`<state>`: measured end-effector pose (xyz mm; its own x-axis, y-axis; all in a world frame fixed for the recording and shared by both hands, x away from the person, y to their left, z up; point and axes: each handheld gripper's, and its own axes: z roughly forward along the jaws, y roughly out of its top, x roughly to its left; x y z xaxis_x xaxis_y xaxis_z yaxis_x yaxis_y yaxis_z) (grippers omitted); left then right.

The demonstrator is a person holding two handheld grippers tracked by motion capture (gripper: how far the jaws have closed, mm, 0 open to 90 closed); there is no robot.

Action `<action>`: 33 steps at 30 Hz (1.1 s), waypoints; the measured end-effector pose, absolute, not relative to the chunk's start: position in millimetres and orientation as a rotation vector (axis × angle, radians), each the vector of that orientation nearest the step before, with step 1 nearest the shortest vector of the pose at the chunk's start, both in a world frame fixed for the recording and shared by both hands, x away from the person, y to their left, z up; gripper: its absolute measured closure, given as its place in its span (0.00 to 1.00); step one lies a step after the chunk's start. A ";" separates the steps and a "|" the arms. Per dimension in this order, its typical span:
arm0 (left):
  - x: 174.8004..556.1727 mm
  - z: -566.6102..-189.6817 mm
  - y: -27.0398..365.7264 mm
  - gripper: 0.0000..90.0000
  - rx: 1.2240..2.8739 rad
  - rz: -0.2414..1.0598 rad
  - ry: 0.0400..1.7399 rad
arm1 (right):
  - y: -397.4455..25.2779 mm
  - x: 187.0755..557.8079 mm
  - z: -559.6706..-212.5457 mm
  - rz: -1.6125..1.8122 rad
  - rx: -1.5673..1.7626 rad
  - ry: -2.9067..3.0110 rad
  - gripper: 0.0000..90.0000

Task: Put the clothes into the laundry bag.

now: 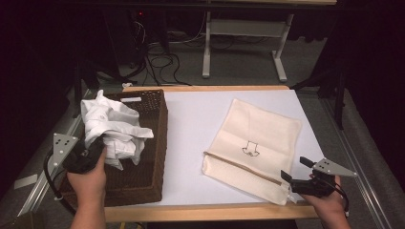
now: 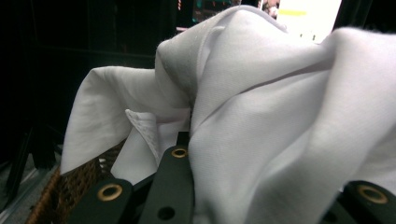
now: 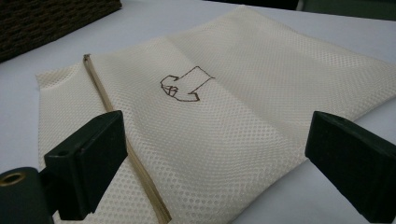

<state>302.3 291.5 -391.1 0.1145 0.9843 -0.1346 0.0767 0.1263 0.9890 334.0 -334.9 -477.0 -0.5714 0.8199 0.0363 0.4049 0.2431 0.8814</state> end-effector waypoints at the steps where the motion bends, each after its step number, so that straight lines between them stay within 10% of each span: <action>1: 301.6 -389.2 290.7 0.90 1.206 0.999 1.225 | -335.2 333.5 -476.6 1.279 1.112 2.083 0.07; 33: 302.2 -326.7 197.3 0.90 1.234 0.958 0.992 | -336.1 332.0 -474.7 1.286 1.099 2.075 0.09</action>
